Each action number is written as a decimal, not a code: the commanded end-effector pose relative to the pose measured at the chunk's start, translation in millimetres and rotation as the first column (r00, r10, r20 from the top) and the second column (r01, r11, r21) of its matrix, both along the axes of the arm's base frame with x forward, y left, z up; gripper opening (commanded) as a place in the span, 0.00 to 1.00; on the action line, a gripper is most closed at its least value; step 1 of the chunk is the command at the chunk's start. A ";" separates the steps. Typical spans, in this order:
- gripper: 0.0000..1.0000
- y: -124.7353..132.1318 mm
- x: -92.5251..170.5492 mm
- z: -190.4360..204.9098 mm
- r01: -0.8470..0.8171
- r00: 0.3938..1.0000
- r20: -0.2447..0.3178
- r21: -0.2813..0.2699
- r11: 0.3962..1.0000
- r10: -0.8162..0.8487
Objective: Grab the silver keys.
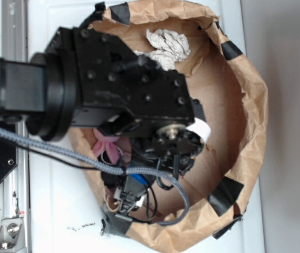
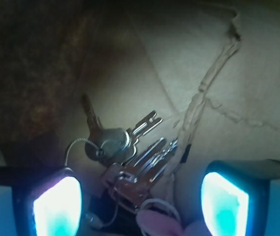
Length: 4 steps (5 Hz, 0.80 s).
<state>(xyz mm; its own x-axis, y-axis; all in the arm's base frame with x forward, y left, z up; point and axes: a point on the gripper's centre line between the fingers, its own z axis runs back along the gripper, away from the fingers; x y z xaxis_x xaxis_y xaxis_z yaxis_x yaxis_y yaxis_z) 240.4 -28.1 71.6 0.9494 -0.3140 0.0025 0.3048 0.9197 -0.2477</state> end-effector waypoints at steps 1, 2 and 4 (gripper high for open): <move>1.00 -14.2 -14.0 9.0 0.082 0.997 -0.007 -0.034 0.996 -0.082; 1.00 -15.1 -16.2 7.2 0.091 0.995 -0.024 -0.043 0.995 -0.092; 1.00 -21.3 -17.7 -2.2 0.127 0.990 -0.046 -0.077 0.989 -0.130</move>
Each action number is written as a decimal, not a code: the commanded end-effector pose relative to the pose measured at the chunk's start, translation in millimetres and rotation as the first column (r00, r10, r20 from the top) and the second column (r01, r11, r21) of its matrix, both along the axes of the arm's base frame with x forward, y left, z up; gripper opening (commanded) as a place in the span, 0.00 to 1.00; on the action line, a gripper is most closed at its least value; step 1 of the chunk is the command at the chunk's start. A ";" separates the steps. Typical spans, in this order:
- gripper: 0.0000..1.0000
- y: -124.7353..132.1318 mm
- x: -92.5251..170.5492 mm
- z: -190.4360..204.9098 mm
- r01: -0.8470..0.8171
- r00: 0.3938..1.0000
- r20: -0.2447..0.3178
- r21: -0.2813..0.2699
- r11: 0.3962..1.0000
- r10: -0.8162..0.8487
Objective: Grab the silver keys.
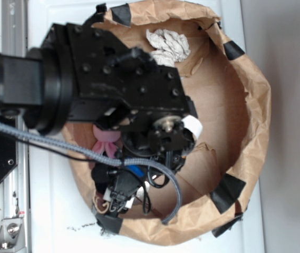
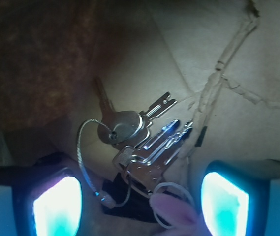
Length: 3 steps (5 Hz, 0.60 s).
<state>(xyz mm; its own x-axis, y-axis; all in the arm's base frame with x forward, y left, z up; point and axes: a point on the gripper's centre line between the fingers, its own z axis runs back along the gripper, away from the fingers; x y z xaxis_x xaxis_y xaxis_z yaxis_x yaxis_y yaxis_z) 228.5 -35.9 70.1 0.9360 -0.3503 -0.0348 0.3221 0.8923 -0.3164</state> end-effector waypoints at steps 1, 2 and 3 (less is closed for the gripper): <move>1.00 -17.5 -11.4 -11.6 0.116 0.993 0.007 -0.014 0.993 -0.116; 1.00 -18.8 -20.0 -20.1 0.130 0.991 -0.006 -0.011 0.991 -0.131; 1.00 -17.9 -27.5 -13.3 0.153 0.988 -0.010 -0.064 0.986 -0.154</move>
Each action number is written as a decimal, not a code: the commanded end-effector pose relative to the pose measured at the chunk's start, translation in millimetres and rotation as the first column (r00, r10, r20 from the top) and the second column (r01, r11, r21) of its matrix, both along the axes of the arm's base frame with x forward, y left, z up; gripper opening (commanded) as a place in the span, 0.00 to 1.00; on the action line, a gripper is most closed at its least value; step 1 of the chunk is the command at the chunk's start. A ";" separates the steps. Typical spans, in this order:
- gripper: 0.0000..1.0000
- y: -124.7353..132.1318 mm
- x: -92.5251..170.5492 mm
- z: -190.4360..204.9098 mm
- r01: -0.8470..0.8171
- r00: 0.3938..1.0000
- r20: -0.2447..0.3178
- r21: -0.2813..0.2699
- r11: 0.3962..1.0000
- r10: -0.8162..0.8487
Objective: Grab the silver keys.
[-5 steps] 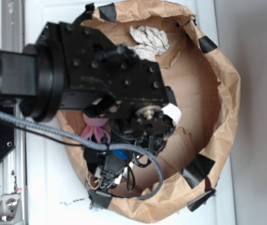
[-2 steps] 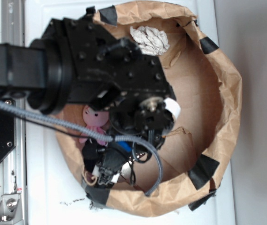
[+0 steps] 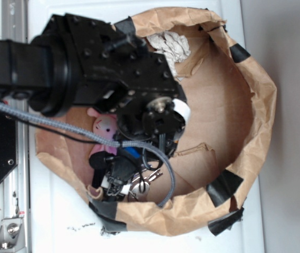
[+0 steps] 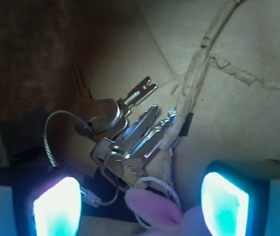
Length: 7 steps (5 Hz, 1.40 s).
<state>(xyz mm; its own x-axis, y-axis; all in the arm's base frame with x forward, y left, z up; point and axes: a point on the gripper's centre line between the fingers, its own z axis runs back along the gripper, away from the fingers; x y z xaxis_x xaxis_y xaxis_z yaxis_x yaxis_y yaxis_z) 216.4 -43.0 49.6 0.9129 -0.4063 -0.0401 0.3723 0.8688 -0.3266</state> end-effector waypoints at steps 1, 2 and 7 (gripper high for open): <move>1.00 -2.1 -13.7 30.6 0.060 0.998 0.014 -0.143 0.988 -0.059; 1.00 8.2 -0.8 43.6 -0.017 0.996 0.082 -0.129 0.992 0.028; 1.00 -11.1 30.7 24.5 -0.052 0.989 0.139 -0.048 0.997 0.058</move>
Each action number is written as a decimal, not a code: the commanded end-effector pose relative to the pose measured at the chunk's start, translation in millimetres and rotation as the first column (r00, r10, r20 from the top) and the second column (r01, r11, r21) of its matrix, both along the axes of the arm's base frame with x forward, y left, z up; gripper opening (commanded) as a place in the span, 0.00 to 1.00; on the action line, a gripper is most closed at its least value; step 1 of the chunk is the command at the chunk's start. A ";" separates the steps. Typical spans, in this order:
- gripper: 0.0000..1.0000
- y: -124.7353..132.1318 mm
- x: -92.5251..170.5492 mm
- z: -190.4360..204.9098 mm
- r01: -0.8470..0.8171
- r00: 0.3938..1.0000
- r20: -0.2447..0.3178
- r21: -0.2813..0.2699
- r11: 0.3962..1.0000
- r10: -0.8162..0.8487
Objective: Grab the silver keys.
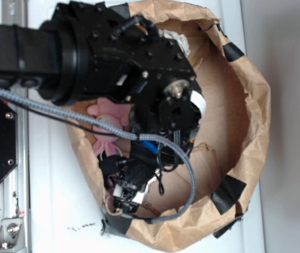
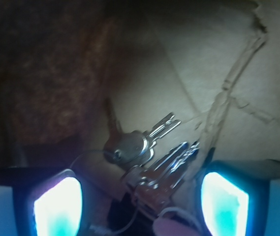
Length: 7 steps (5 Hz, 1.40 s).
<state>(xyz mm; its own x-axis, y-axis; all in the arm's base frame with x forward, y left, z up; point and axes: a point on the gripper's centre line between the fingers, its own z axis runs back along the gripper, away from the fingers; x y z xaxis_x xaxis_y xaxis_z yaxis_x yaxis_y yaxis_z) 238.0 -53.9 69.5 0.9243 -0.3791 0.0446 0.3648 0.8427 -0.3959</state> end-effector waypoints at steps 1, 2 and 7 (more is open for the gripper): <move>1.00 6.7 19.3 4.2 -0.080 0.990 0.122 0.093 0.992 0.068; 1.00 10.8 22.9 1.4 -0.106 0.983 0.163 0.137 0.985 0.084; 1.00 -28.5 -42.3 -7.1 0.121 0.987 0.102 0.033 0.992 -0.123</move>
